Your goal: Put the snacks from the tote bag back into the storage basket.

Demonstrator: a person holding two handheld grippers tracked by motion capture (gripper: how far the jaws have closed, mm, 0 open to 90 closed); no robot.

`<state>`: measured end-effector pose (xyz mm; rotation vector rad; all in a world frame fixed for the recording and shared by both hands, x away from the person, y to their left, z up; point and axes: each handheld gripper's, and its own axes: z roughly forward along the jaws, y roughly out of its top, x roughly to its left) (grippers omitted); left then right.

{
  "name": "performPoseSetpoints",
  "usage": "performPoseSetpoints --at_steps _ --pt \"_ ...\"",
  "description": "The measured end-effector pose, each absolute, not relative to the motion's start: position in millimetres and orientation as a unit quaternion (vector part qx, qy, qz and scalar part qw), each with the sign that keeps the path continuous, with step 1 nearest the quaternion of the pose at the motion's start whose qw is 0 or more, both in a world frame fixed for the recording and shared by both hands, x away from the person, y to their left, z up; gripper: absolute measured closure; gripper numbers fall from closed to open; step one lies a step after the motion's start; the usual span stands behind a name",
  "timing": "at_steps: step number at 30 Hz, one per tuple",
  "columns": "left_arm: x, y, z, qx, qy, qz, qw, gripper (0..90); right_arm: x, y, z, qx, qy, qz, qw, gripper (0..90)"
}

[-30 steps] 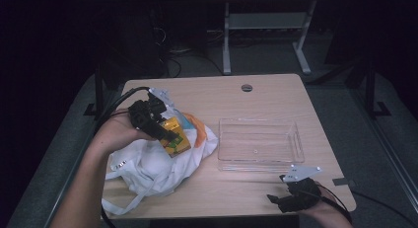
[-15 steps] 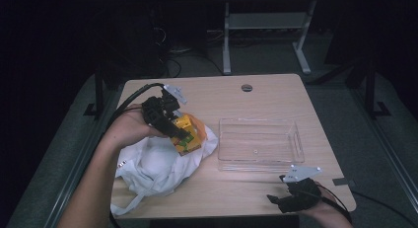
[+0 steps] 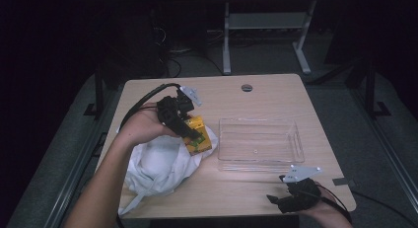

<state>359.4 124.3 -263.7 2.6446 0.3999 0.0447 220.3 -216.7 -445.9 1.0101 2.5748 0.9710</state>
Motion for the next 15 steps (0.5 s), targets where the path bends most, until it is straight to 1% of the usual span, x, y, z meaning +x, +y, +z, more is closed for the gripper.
performPoseSetpoints --at_steps 15 --pt "363 91 -271 0.969 0.104 0.018 0.224 51.2 219 -217 -445 0.342 0.873 0.332 0.105 21.6"
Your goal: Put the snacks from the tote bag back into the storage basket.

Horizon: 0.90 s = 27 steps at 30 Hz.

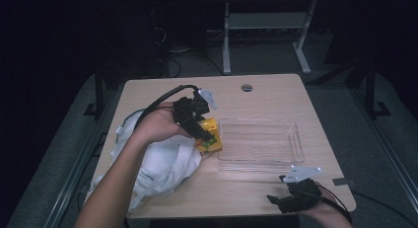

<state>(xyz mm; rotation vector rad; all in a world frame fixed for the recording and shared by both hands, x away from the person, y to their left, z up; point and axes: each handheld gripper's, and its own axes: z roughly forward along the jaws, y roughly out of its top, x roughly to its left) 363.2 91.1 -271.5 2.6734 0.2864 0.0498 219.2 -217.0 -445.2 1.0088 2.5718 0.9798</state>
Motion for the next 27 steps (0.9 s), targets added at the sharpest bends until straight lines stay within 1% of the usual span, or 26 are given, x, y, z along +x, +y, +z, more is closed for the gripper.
performPoseSetpoints --at_steps 10,27 --pt "366 71 -275 0.97 0.085 0.016 0.229 51.2 219 -217 -445 0.342 0.872 0.334 0.105 21.7" --pt "371 33 -284 0.976 0.045 0.015 0.213 51.2 218 -217 -444 0.342 0.872 0.336 0.104 21.7"
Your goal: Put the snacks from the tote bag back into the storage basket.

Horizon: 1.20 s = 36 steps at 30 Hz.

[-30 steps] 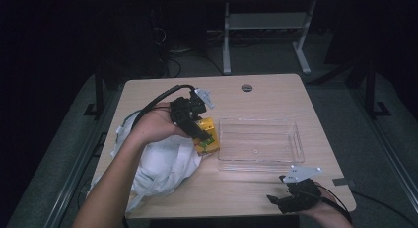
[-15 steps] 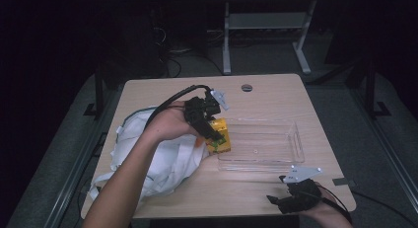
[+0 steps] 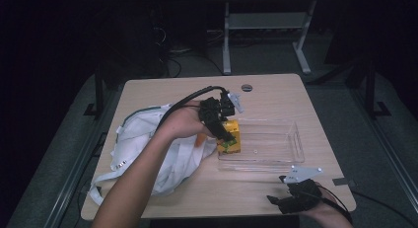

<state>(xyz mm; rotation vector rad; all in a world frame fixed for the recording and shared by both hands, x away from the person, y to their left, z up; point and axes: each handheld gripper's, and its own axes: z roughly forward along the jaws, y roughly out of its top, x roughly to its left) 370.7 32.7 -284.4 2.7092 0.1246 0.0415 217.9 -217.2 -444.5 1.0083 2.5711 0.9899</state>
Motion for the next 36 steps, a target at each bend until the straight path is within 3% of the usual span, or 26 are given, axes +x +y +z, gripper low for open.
performPoseSetpoints --at_steps 36 --pt "376 9 -335 0.987 -0.003 0.001 0.161 50.9 217 -218 -445 0.341 0.873 0.334 0.105 21.6"
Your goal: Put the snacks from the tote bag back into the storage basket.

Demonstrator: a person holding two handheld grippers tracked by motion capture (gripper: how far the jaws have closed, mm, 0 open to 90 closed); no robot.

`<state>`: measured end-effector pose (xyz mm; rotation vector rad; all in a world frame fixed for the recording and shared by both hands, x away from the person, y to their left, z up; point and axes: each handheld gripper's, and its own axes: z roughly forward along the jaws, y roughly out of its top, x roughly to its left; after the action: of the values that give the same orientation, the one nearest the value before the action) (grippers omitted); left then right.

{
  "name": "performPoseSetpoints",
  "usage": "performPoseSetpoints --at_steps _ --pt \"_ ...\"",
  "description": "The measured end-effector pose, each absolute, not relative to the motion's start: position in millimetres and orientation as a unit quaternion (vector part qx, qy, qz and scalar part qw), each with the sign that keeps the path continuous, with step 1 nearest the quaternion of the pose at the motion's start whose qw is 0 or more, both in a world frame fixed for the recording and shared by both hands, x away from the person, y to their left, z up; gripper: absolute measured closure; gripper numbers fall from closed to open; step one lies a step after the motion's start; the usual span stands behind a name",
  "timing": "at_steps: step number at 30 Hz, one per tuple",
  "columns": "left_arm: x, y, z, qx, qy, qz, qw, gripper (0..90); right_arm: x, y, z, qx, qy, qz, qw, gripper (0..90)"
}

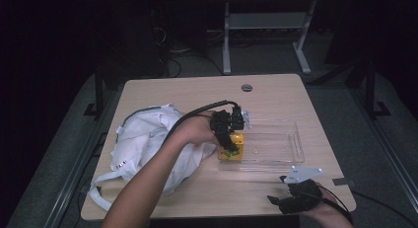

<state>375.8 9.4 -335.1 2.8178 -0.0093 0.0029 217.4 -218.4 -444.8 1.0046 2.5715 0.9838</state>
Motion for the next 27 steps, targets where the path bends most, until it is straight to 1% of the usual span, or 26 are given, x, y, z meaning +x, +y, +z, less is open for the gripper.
performPoseSetpoints --at_steps 27 --pt "373 8 -354 0.989 -0.013 -0.006 0.144 50.8 217 -218 -445 0.341 0.873 0.332 0.105 21.6"
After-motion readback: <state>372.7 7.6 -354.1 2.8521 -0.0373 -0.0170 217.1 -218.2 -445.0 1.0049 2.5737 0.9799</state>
